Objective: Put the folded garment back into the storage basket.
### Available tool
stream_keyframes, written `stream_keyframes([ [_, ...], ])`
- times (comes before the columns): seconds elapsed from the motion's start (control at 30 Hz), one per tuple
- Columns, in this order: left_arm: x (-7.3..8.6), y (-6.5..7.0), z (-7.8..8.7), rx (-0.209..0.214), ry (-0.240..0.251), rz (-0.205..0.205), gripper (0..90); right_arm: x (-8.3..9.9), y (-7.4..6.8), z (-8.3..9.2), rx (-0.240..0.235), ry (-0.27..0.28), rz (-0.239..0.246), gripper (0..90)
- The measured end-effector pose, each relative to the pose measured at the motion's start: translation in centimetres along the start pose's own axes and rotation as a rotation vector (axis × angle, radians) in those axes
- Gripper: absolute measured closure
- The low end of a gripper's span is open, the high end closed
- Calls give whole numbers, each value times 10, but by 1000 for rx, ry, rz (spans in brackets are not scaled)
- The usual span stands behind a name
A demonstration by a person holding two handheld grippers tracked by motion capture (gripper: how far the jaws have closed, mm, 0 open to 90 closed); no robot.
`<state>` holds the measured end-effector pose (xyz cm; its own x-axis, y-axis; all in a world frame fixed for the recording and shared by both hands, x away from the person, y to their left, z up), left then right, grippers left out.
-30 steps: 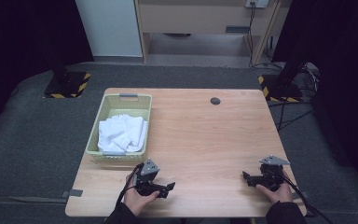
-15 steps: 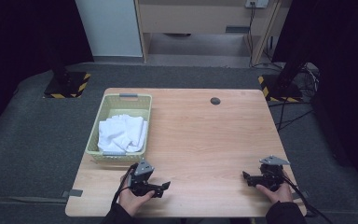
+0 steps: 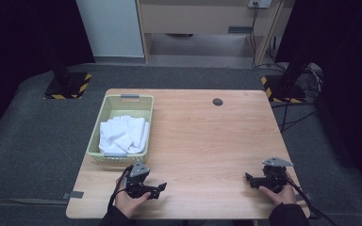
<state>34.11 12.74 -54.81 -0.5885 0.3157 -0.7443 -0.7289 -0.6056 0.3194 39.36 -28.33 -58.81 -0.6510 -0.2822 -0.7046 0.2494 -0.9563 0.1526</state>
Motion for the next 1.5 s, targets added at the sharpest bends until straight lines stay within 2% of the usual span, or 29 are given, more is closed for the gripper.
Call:
stream_keyframes([
  [1.5,24,-29,38,-69,32,96,123,0,0,0,0,0,0,5],
])
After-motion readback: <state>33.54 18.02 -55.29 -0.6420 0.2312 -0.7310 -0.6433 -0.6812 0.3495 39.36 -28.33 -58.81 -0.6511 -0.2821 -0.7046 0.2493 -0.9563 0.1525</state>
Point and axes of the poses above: each handheld gripper's, and its own axes: z roughly backward along the jaws, x roughly out of its underside, y roughly to its right, the point moved 7 cm from there along -z, roughly forward along the jaws, and after that the axes turned 13 degrees about x, right-handed, at the moved point
